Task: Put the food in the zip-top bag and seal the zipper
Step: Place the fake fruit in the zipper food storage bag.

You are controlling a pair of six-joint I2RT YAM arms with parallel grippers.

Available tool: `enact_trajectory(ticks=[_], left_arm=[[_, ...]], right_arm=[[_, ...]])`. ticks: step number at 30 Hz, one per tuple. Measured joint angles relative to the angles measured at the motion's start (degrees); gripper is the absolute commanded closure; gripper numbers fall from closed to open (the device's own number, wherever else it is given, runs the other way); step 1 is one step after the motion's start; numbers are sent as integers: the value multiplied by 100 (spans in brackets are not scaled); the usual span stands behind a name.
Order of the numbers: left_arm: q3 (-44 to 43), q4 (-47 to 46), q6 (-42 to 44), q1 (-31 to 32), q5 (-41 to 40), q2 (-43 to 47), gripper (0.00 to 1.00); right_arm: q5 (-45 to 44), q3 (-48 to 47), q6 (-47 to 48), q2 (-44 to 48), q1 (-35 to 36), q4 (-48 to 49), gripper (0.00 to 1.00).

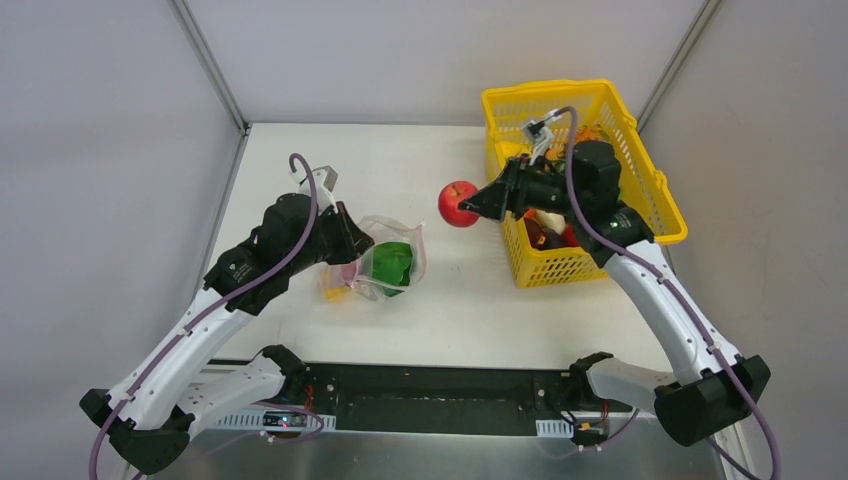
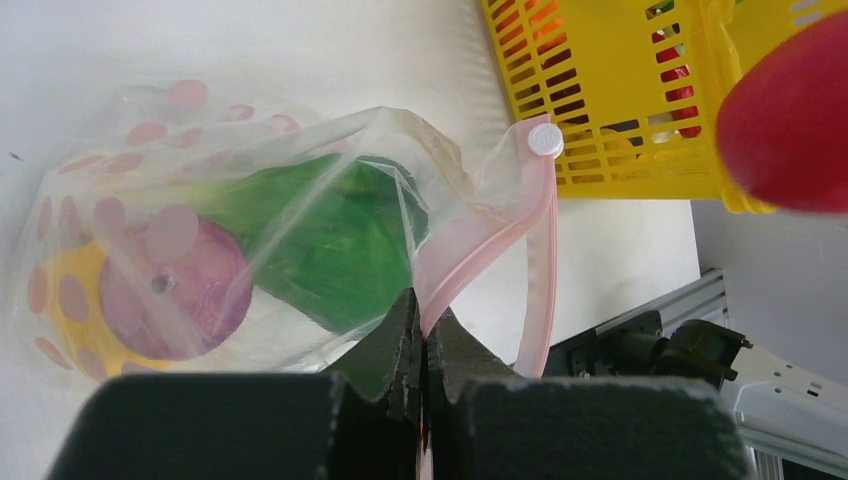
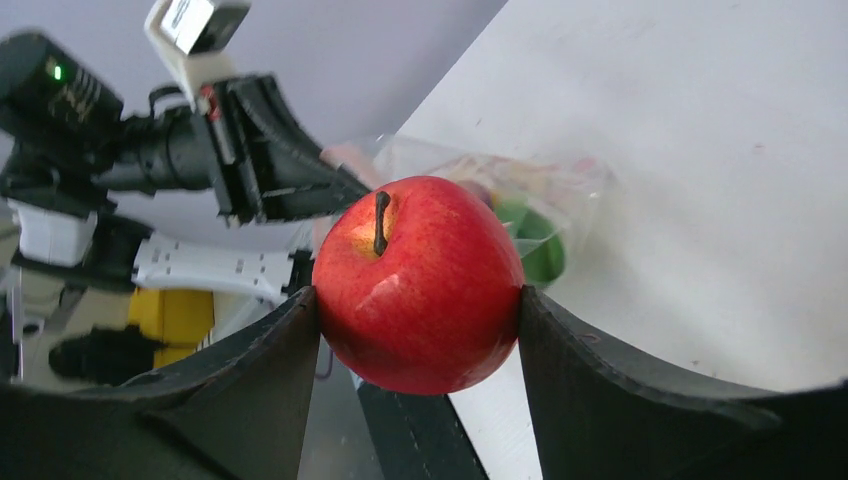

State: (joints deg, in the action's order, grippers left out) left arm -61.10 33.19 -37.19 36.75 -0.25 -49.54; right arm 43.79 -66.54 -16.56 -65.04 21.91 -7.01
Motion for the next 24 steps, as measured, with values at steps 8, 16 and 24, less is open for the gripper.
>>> enact_trajectory(ticks=[8,16,24], left_arm=[[-4,4,-195,0,76,-37,100],[-190,28,-289,0,275,-223,100],[-236,35,-422,0,326,-225,100]], right_arm=[[-354,-433,1023,-487,1488,-540,54],[-962,-826,1668,-1180,2455,-883,54],[-2542,-997,1908,-1797,2721,-994,53]])
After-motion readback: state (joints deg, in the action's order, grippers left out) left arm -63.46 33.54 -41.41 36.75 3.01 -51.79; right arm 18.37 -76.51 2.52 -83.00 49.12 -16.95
